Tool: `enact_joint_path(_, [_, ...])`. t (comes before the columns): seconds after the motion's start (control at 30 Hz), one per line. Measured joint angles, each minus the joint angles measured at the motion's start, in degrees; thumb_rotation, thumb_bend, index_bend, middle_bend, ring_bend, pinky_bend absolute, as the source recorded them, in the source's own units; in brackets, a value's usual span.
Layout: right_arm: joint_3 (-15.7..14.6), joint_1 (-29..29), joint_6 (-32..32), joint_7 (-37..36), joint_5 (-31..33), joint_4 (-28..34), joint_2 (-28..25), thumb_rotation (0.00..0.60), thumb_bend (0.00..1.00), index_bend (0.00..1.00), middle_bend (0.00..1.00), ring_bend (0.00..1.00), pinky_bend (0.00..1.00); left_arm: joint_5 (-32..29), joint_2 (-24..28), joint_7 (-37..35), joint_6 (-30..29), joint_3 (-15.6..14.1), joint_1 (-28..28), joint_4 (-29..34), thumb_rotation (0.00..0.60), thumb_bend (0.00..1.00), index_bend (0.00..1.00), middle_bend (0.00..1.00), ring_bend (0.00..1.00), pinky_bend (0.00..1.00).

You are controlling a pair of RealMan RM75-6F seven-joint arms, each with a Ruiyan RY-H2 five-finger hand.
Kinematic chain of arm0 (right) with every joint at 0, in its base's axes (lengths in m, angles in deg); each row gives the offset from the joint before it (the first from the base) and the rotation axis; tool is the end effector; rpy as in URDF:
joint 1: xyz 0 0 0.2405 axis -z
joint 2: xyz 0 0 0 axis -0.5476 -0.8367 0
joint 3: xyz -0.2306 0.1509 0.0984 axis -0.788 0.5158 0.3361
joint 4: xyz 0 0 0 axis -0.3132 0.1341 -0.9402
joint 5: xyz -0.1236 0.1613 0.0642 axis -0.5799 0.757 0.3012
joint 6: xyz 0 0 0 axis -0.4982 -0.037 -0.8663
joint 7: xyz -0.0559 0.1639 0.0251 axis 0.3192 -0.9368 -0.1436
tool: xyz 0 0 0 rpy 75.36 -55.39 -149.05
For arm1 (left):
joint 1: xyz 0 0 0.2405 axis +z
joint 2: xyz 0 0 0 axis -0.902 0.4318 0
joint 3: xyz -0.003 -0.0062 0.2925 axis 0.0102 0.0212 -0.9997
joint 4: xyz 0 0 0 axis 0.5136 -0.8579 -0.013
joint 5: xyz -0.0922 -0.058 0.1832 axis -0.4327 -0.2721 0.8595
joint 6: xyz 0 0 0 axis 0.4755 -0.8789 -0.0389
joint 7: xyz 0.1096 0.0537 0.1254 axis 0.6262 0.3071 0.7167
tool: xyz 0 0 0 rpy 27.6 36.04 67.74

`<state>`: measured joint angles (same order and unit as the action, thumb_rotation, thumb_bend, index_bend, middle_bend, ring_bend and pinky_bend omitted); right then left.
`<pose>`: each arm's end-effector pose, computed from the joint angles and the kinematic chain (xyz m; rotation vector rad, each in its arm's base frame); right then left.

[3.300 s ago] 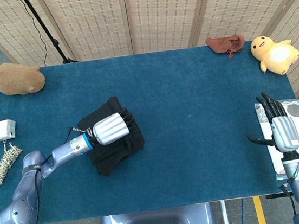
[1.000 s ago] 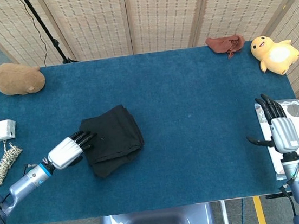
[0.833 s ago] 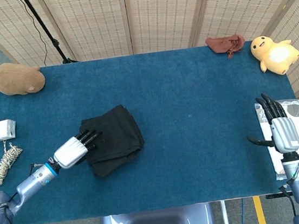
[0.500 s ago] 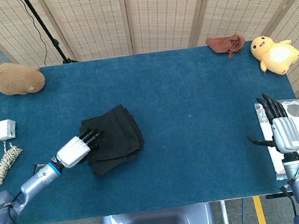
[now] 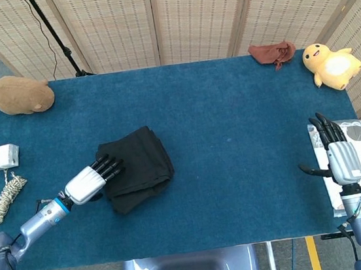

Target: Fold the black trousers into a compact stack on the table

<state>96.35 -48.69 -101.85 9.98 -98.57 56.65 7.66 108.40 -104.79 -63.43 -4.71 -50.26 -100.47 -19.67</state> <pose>-0.3350 -0.3083 0.1287 1.2947 -0.9784 1.2455 -0.3002 0.3838 -0.0320 -2.2984 -0.4127 -0.9130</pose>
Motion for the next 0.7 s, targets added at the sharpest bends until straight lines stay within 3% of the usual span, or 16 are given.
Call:
enact_joint_path(0.17, [0.1, -0.1, -0.1, 0.1, -0.1, 0.1, 0.1, 0.600, 0.00, 0.00, 0.00, 0.00, 0.07, -0.9, -1.4, 1.3, 1.1, 0.9, 0.0, -0.3, 0.600, 0.14, 0.07, 0.00, 0.01, 0.06])
enact_joint_path(0.3, [-0.1, -0.1, 0.1, -0.1, -0.1, 0.1, 0.0, 0.600, 0.00, 0.00, 0.00, 0.00, 0.07, -1.3, -2.1, 0.9, 2.0, 1.2, 0.0, -0.2, 0.600, 0.15, 0.13, 0.01, 0.09, 0.09])
enact_joint_path(0.37, [-0.1, -0.1, 0.2, -0.2, -0.1, 0.2, 0.0, 0.600, 0.00, 0.00, 0.00, 0.00, 0.07, -1.3, -2.3, 0.6, 1.8, 1.3, -0.1, -0.2, 0.600, 0.20, 0.17, 0.04, 0.14, 0.15])
enact_joint_path(0.53, [-0.1, -0.1, 0.3, -0.3, 0.0, 0.2, -0.1, 0.600, 0.00, 0.00, 0.00, 0.00, 0.07, -1.6, -2.6, 0.0, 1.2, 1.7, -0.4, -0.4, 0.600, 0.45, 0.27, 0.15, 0.26, 0.25])
enact_joint_path(0.7, [-0.1, -0.1, 0.2, -0.3, -0.1, 0.2, -0.1, 0.600, 0.00, 0.00, 0.00, 0.00, 0.07, -1.6, -2.9, 0.7, 1.1, 1.7, -0.5, -0.8, 0.600, 0.54, 0.32, 0.19, 0.30, 0.27])
